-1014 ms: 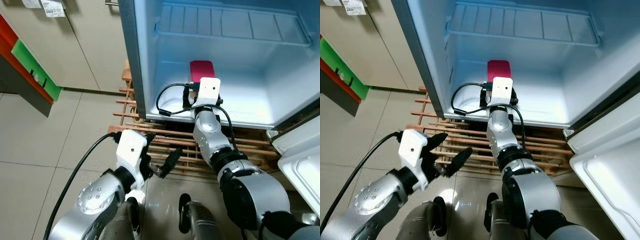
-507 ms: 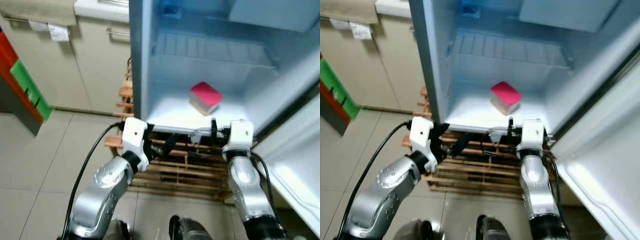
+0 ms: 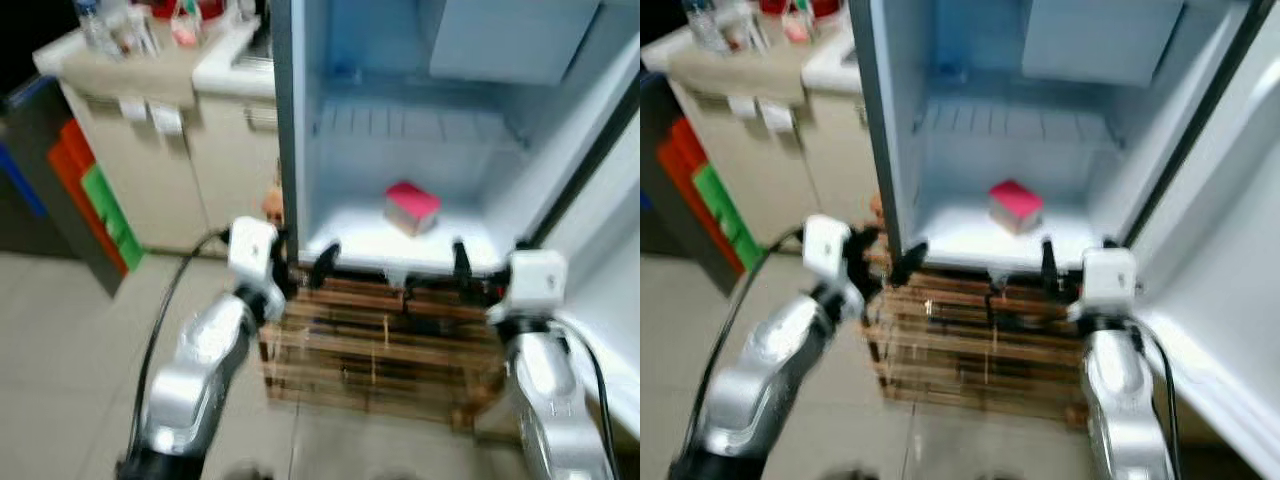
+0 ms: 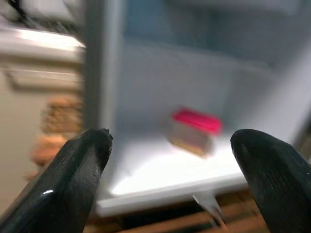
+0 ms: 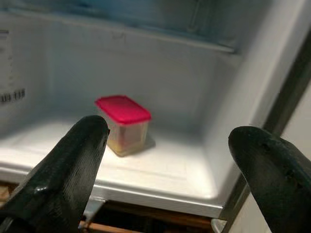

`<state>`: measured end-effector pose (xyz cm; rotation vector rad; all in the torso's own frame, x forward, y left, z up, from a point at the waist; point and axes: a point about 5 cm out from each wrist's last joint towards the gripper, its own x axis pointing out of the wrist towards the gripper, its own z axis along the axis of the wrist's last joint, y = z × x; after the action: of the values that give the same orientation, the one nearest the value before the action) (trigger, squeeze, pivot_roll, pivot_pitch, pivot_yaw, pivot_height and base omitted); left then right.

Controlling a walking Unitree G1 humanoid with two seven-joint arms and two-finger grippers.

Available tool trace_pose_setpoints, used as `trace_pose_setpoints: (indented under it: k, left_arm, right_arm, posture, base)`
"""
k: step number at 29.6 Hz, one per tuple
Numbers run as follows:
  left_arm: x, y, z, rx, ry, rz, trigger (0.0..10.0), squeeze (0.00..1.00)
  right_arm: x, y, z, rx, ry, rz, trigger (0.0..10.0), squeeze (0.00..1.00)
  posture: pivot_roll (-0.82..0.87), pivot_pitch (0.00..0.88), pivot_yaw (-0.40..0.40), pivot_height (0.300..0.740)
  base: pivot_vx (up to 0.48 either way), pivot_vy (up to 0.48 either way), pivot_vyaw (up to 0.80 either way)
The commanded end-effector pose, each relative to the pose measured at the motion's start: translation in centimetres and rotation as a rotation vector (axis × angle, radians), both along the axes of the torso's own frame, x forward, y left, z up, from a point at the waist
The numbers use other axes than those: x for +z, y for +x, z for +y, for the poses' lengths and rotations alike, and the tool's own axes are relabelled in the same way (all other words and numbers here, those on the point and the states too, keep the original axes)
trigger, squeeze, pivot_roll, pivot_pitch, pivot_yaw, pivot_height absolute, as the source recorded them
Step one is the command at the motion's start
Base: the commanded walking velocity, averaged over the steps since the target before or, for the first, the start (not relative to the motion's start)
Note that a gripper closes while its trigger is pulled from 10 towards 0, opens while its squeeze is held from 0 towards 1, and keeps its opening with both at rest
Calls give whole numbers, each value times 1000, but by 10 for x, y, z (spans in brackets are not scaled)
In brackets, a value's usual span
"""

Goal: Restocking fridge

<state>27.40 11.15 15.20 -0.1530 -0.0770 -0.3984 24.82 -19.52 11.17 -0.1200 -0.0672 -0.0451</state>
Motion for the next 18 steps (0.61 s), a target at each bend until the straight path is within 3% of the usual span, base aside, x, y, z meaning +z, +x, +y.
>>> trace_pose_setpoints:
  k: [1, 5, 12, 18]
  left_arm:
    - [7, 1, 11, 118, 3, -46, 10000, 0]
    - [8, 9, 27, 287, -21, -53, 10000, 0]
    - [4, 14, 22, 283, 13, -24, 10000, 0]
    - [4, 17, 25, 281, 31, -30, 10000, 0]
  right_arm:
    - [14, 3, -3, -12, 22, -64, 10000, 0]
    - [14, 8, -9, -30, 88, -60, 10000, 0]
    - [12, 9, 2, 17, 88, -44, 10000, 0]
    - [10, 10, 5, 17, 94, -33, 10000, 0]
  posture:
    - [-97, 0, -28, 740]
    - [-95, 0, -34, 740]
    - [-101, 0, -15, 740]
    - [-100, 0, -6, 740]
  base:
    - [0, 0, 0]
    - [0, 0, 0]
    - [0, 0, 0]
    - [-263, -254, 0]
